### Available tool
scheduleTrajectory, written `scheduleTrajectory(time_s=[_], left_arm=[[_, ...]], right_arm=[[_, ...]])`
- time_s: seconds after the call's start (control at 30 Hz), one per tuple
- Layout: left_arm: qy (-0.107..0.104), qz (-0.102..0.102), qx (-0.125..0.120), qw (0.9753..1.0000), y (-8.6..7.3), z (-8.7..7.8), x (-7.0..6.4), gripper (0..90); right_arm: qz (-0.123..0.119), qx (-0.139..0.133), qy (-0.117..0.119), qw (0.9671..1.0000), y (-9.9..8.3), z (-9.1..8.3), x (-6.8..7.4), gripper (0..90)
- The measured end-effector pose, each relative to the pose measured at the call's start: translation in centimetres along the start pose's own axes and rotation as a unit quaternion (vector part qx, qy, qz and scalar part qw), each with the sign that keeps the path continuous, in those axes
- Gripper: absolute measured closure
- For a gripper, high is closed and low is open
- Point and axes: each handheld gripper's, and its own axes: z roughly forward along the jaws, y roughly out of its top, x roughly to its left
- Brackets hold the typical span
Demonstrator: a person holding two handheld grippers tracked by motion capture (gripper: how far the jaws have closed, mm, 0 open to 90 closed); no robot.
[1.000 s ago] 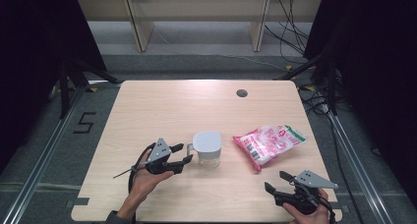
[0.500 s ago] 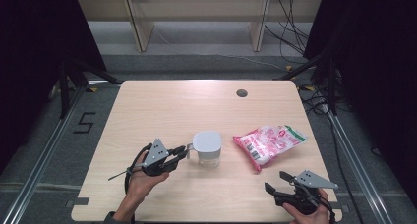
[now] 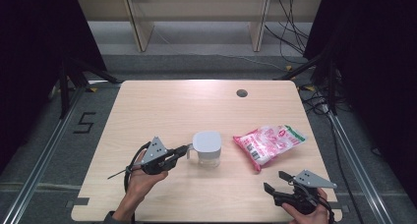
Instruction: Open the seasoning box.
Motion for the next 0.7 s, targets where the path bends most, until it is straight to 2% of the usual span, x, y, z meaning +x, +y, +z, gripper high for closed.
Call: scheduleTrajectory(time_s=[0.03,0.1,0.13,0.17,0.27,0.33,0.4,0.43,0.53,0.6,0.63,0.67,0.7], left_arm=[[0.006,0.013,-0.001,0.9999,0.3,-0.1,0.0,88.3],[0.005,0.009,-0.003,0.9999,0.6,-0.2,-0.1,88.9],[0.002,0.007,-0.008,0.9999,0.7,-0.3,-0.1,89.3],[0.004,0.014,-0.009,0.9999,1.0,-0.3,-0.1,89.3],[-0.002,0.017,-0.012,0.9998,1.5,-0.4,-0.2,89.4],[-0.003,0.011,-0.018,0.9998,1.9,-0.3,0.0,89.4],[-0.004,0.009,-0.022,0.9997,2.2,-0.3,0.2,89.3],[-0.007,0.008,-0.023,0.9997,2.4,0.0,0.3,89.4],[-0.011,0.001,-0.021,0.9997,2.5,0.4,0.3,89.3],[-0.016,-0.002,-0.019,0.9997,2.5,0.8,0.4,89.3],[-0.017,-0.003,-0.018,0.9997,2.5,1.0,0.4,89.3],[-0.019,-0.001,-0.016,0.9997,2.5,1.2,0.5,89.4],[-0.019,-0.002,-0.015,0.9997,2.5,1.4,0.5,89.3]], right_arm=[[-0.003,0.0,-0.001,1.0,0.0,0.0,0.0,27.3],[-0.001,0.0,-0.001,1.0,0.0,0.0,0.1,27.3],[-0.02,-0.002,-0.002,0.9998,0.0,0.0,-0.2,27.3],[-0.023,-0.007,-0.006,0.9997,0.0,0.1,-0.2,27.3],[-0.022,-0.004,-0.004,0.9997,0.0,0.1,0.0,27.3],[-0.016,-0.002,-0.007,0.9998,0.0,0.2,0.2,27.3],[-0.024,-0.01,-0.006,0.9997,0.0,0.4,0.2,27.3],[-0.02,-0.001,-0.009,0.9998,0.0,0.3,0.1,27.3],[-0.021,-0.002,-0.004,0.9998,0.0,0.3,0.2,27.3],[-0.014,0.003,-0.008,0.9999,0.0,0.2,0.3,27.3],[-0.02,-0.004,-0.005,0.9998,0.0,0.2,0.3,27.3],[-0.009,0.009,-0.003,0.9999,0.0,0.1,0.5,27.3],[-0.026,0.006,-0.002,0.9996,0.0,0.3,0.2,27.3]])
